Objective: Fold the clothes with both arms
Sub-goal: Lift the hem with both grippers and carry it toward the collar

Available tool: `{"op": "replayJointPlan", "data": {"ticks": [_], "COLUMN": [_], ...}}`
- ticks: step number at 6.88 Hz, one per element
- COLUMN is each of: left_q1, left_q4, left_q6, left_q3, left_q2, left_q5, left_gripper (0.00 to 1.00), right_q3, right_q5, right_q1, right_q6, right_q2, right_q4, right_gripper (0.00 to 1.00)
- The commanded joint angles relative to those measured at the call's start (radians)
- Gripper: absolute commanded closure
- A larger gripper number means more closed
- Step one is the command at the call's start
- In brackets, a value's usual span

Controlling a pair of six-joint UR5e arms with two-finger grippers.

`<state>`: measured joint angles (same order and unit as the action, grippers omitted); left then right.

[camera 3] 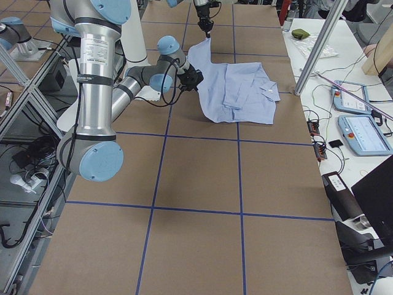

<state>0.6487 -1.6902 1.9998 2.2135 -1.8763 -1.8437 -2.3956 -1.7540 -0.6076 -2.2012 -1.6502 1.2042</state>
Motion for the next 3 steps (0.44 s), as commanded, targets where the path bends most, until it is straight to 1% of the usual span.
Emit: {"op": "replayJointPlan", "data": {"ticks": [1,2,3], "left_q1": [0.092,0.127,0.135], "left_q4": [0.017,0.017,0.015], "left_q6": [-0.001,-0.004,-0.004], "left_q3": [-0.026,-0.035,-0.055], "left_q2": [-0.029,-0.035,-0.037], "left_q5": [-0.046,-0.051,-0.051], "left_gripper": [1.00,1.00,1.00], "right_q3": [0.002,0.044,0.109], "right_q5": [0.005,0.019,0.019], "right_q1": [-0.081,-0.092,-0.113], "right_q6": [0.000,0.001,0.002], "right_q2": [0.019,0.062,0.131], "right_q4": [0.000,0.000,0.000], "right_gripper": [1.00,1.00,1.00]}}
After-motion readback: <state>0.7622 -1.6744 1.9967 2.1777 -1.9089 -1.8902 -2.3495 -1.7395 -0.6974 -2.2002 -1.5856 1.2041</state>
